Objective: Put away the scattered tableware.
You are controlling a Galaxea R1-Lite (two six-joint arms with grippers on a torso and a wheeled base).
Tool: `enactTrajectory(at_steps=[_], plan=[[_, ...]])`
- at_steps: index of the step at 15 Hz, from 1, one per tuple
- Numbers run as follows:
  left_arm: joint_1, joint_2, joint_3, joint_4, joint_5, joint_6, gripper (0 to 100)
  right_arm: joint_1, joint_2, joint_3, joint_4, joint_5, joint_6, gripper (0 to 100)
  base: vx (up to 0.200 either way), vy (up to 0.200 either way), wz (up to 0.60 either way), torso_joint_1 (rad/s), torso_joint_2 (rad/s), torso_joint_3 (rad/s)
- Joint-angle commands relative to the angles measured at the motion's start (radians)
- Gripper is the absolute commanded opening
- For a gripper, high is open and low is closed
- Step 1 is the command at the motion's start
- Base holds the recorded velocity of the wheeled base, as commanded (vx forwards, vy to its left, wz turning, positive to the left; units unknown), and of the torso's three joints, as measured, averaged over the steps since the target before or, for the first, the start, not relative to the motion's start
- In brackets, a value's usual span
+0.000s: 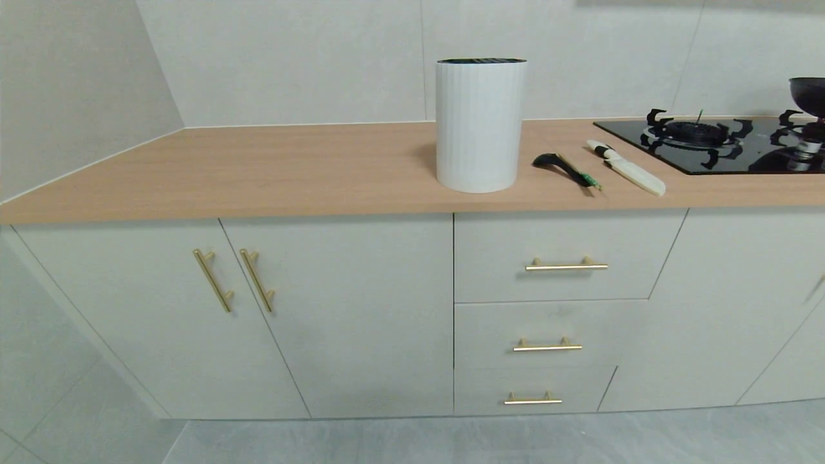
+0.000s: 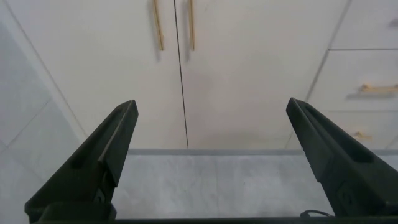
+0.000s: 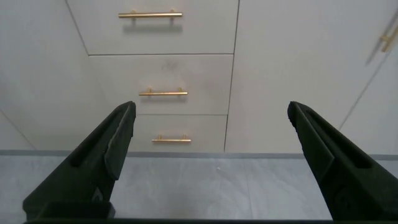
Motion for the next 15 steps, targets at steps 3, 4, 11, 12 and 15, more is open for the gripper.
enactTrajectory(at_steps=[3,4,11,12,15], plan=[[0.002,0.002,0.000,0.000,0.001,-0.002,100,0.000,0.001,0.000,0.000,0.000,0.000,100,0.000,0.000,0.00,0.000,0.00,0.000],[0.002,0.002,0.000,0.000,0.001,-0.002,100,0.000,0.001,0.000,0.000,0.000,0.000,100,0.000,0.000,0.00,0.000,0.00,0.000],[0.002,0.002,0.000,0.000,0.001,-0.002,100,0.006,0.021,-0.132,-0.039,-0.037,0.046,100,0.000,0.000,0.00,0.000,0.00,0.000],[0.000,0.002,0.000,0.000,0.001,-0.002,100,0.020,0.050,-0.155,-0.029,-0.034,0.064,100,0.000,0.000,0.00,0.000,0.00,0.000],[0.002,0.002,0.000,0.000,0.001,-0.002,100,0.147,0.261,-0.162,0.003,-0.029,0.063,100,0.000,0.000,0.00,0.000,0.00,0.000]])
